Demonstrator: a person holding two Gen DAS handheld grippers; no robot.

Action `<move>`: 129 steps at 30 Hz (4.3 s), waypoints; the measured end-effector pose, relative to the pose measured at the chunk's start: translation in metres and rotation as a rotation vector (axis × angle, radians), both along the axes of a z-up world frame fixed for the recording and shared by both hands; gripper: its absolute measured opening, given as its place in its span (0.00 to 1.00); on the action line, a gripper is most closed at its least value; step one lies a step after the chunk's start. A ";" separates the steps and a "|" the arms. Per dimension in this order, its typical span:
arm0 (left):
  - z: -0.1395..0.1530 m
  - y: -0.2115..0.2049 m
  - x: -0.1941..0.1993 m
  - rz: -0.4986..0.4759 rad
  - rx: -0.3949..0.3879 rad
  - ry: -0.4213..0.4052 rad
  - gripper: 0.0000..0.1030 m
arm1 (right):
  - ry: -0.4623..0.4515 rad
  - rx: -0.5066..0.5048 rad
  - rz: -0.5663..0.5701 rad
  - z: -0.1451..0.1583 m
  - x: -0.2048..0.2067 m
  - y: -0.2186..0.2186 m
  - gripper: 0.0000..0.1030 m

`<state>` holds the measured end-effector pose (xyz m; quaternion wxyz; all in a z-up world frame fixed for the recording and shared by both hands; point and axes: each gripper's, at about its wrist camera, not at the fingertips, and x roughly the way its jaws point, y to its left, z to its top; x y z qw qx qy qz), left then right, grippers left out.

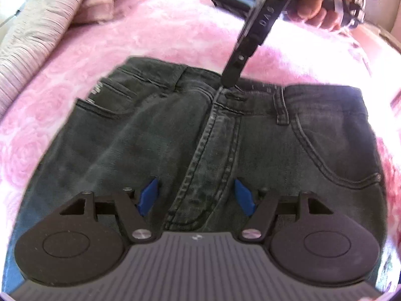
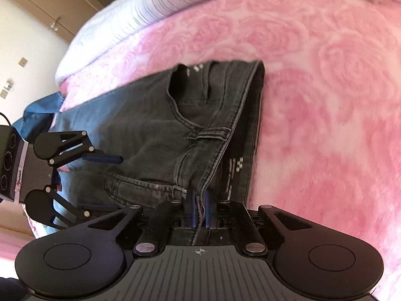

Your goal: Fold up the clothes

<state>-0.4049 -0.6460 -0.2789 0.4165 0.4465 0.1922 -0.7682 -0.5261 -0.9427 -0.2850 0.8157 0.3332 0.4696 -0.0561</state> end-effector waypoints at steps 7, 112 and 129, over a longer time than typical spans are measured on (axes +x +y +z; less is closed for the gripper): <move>-0.002 -0.006 -0.001 0.018 0.023 -0.004 0.65 | 0.058 -0.033 -0.016 -0.003 -0.002 0.007 0.03; 0.078 0.476 0.271 0.527 0.208 -0.598 0.39 | 0.521 -0.526 0.062 0.100 0.040 0.380 0.64; 0.102 0.465 0.186 0.579 0.189 -0.620 0.44 | 0.393 -0.533 0.158 0.125 0.022 0.352 0.64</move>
